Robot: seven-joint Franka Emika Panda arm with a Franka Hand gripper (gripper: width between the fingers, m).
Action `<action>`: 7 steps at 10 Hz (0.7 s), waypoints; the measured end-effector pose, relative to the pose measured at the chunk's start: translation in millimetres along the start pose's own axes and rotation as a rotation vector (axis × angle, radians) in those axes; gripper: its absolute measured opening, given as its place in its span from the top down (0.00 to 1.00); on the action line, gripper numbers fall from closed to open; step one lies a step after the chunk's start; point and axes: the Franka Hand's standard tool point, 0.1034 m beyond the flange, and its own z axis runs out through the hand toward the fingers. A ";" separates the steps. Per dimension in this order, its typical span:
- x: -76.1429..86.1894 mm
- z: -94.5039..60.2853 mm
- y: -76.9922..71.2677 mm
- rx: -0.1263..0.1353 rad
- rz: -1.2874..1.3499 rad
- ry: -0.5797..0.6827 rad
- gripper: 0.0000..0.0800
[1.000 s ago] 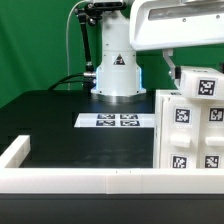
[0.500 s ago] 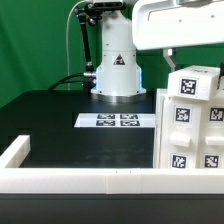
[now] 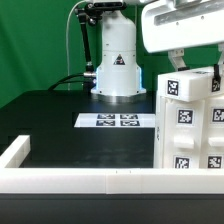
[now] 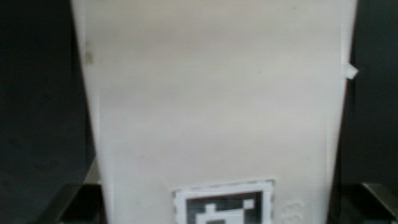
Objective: Assemble cabinet
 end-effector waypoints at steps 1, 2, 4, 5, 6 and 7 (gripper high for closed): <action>-0.2 0.0 -0.2 0.004 0.115 -0.006 0.30; 0.0 0.3 -0.2 0.007 0.148 -0.006 0.30; 0.4 1.3 0.6 0.035 0.384 -0.005 0.30; 0.9 1.6 -0.3 0.057 0.540 -0.018 0.30; 1.0 1.5 -0.7 0.060 0.639 -0.024 0.30; 0.6 1.2 -1.9 0.065 0.757 -0.030 0.30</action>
Offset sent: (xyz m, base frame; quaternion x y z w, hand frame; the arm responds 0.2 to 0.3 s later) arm -0.0103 -0.0043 -0.0052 0.0020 0.0080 0.2550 0.9669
